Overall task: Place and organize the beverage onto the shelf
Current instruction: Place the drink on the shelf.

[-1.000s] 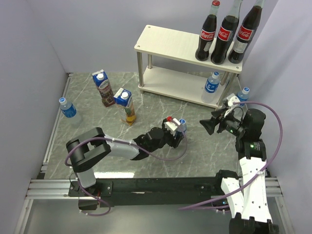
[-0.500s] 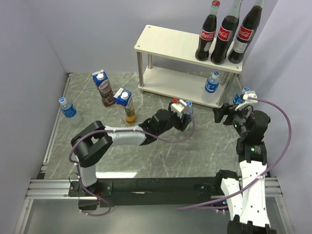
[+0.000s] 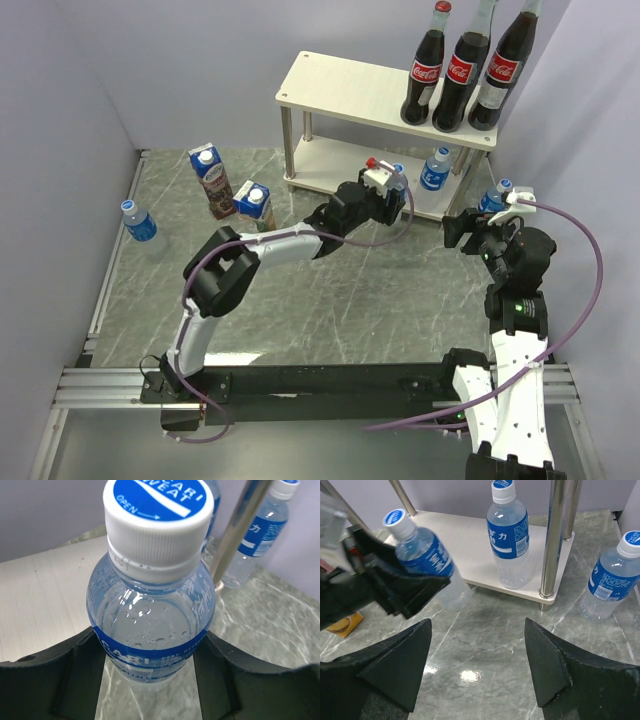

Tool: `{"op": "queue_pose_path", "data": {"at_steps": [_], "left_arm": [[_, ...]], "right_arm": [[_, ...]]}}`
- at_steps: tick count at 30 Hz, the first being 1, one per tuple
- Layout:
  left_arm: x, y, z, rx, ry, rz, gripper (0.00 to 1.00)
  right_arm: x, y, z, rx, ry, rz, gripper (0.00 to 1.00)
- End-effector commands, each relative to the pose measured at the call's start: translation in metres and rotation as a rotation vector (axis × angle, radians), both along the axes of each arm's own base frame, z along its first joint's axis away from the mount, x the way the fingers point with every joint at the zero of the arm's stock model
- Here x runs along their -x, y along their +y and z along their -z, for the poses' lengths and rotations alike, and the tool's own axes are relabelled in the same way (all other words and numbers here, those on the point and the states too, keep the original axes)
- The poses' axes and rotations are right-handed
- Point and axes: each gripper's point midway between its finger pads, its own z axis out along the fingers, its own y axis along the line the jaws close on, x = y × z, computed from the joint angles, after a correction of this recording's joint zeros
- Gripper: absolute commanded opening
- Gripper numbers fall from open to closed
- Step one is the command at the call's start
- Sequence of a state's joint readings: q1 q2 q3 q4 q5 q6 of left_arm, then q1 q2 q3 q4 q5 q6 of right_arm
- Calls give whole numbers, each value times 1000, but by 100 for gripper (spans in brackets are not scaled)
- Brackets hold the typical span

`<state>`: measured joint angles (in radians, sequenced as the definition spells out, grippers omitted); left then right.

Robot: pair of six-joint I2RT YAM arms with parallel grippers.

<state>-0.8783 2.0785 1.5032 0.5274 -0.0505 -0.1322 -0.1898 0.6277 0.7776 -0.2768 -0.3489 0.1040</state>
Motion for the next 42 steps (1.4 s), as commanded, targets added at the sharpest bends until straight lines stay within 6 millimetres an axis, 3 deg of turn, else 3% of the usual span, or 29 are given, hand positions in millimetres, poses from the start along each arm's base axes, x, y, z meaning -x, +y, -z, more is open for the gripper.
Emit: {"op": "queue_pose_path", "data": {"at_steps": [1, 15, 42], "left_arm": [[-17, -10, -83, 152, -148, 3, 0], [-61, -24, -80, 132, -175, -60, 0], [-98, -38, -67, 132, -208, -123, 0]], "right_arm": [[-2, -3, -10, -2, -44, 15, 81], [-2, 0, -9, -10, -38, -1, 80], [-3, 3, -6, -23, -19, -15, 80]]}}
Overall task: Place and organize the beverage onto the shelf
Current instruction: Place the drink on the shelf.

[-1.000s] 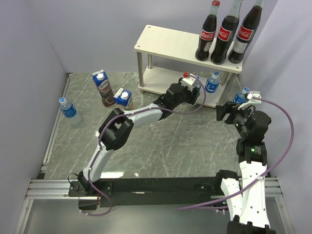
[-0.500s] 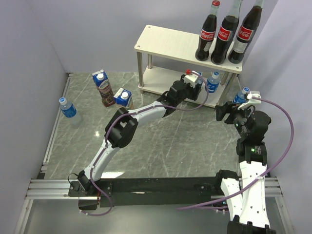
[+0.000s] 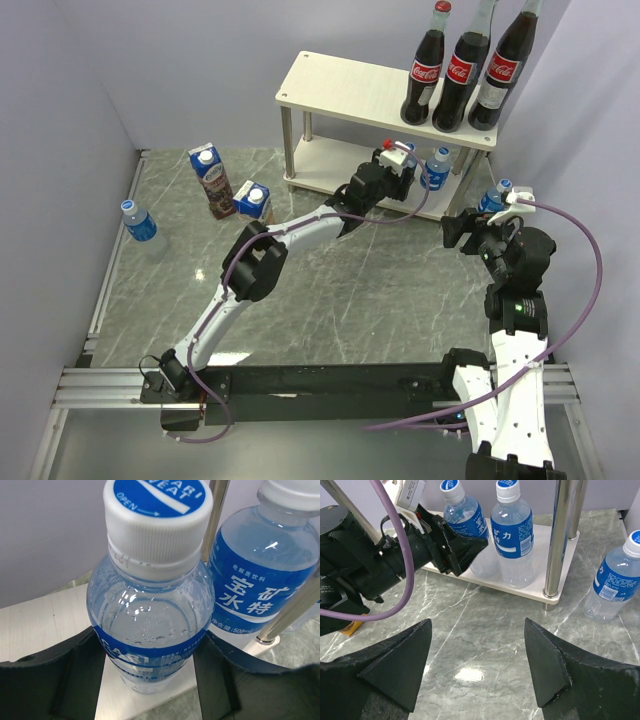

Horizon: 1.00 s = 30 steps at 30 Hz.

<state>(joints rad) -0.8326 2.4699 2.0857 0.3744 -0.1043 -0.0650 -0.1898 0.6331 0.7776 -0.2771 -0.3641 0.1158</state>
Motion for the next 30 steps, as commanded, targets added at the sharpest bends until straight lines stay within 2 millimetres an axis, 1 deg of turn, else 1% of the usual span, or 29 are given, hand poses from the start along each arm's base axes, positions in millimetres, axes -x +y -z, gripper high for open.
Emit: {"op": "queue_pose_path", "data": {"at_steps": [1, 5, 6, 7, 9, 10, 12, 13, 14, 15, 17, 19, 21, 22, 25, 28, 30], "left_arm": [[-8, 2, -78, 148, -143, -20, 0], [-11, 2, -78, 153, -144, -32, 1], [-12, 2, -78, 155, -144, -34, 2], [-12, 2, -78, 155, -142, -33, 7], [-12, 1, -78, 157, -143, -27, 13], [-11, 1, -77, 157, -138, -25, 22], [-11, 0, -77, 158, -136, -24, 28], [-10, 0, -76, 159, -133, -20, 34], [-9, 0, -76, 160, -130, -18, 38], [-9, 0, -77, 160, -130, -17, 46], [-8, 1, -77, 159, -129, -15, 48], [-7, 1, -77, 159, -127, -12, 53], [-6, 1, -80, 162, -128, -10, 54], [-6, 1, -78, 161, -123, -10, 54], [-3, 3, -83, 167, -125, -5, 56], [-1, 3, -82, 166, -120, 0, 55], [1, 3, -88, 175, -125, 3, 55]], "right_arm": [[-3, 0, -6, -6, -24, -2, 80], [-3, 0, -7, -8, -23, -4, 80], [-3, 0, -6, -10, -22, -2, 80], [-3, -1, -6, -8, -22, 0, 80], [-3, -1, -6, -8, -20, 0, 80], [-3, -1, -6, -8, -22, 1, 80], [-3, -1, -5, -8, -19, 3, 80], [-4, -1, -6, -7, -22, 3, 80], [-4, -1, -6, -7, -22, 4, 80], [-4, -2, -5, -7, -20, 6, 80], [-4, -1, -5, -7, -20, 4, 80], [-4, -1, -5, -7, -22, 4, 80], [-4, -1, -6, -7, -22, 4, 80], [-4, -2, -5, -7, -22, 6, 80], [-4, -2, -5, -5, -22, 8, 80], [-4, -2, -5, -5, -22, 7, 80], [-4, -2, -5, -7, -20, 7, 80]]}}
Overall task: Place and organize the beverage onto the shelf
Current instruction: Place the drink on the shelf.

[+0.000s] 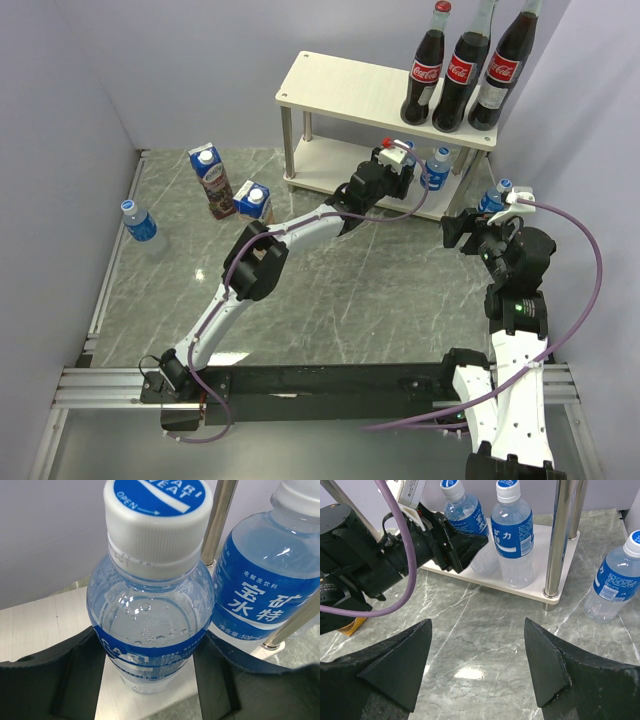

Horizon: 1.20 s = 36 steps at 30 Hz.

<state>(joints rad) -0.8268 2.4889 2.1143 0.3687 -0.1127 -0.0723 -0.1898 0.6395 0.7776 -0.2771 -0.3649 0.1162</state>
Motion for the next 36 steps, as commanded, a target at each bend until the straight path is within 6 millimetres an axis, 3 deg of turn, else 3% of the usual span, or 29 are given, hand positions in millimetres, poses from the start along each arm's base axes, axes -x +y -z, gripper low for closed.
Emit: {"op": "queue_pose_path", "data": {"at_steps": [1, 22, 36], "left_arm": [[8, 3, -88, 170, -125, 17, 54], [30, 2, -131, 200, -165, 31, 55], [27, 6, -129, 168, -151, -4, 58]], "right_arm": [[-3, -2, -7, -5, -26, 8, 80], [-3, -2, -7, -5, -28, 11, 80], [-4, -3, -6, -6, -26, 13, 80]]}}
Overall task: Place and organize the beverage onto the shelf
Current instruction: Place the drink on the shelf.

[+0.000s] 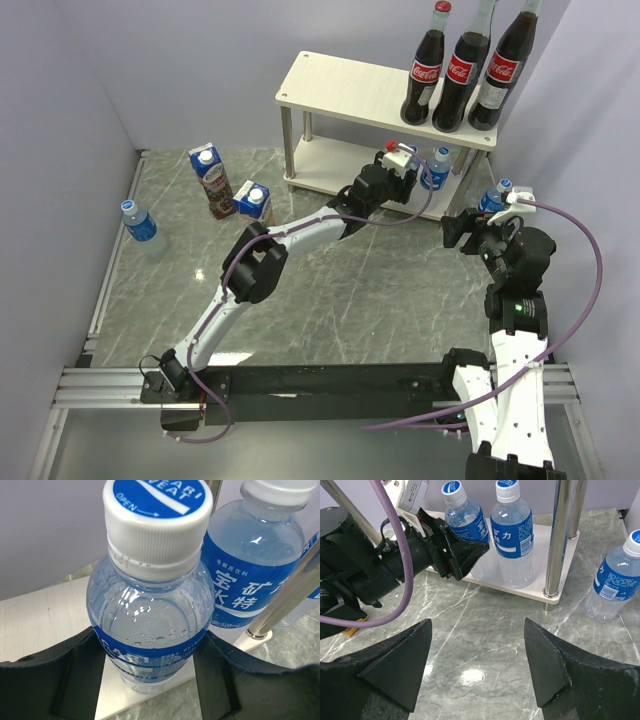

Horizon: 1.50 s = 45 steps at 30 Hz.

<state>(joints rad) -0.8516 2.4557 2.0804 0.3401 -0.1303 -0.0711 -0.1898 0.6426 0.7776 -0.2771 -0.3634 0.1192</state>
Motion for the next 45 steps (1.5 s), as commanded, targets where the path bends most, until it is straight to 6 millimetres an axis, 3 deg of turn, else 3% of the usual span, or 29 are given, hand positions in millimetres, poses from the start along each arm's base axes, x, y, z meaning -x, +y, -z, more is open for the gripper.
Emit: {"op": "queue_pose_path", "data": {"at_steps": [1, 6, 17, 28, 35, 45], "left_arm": [[11, 11, -130, 190, -170, -10, 59], [10, 10, -128, 193, -162, -12, 73], [-2, 6, -113, 179, -154, -40, 78], [-4, 9, -114, 167, -166, -37, 63], [-11, 10, -121, 167, -193, -37, 59], [-19, 9, -109, 156, -194, -36, 58]], "right_arm": [[-3, -3, -7, -3, -30, 12, 80], [-3, -3, -6, -3, -28, 12, 80], [-3, -3, -6, -1, -28, 14, 80], [-4, -4, -6, -2, -28, 18, 80], [-3, -4, -7, -1, -31, 21, 80], [-4, -5, -7, 1, -31, 26, 80]]}}
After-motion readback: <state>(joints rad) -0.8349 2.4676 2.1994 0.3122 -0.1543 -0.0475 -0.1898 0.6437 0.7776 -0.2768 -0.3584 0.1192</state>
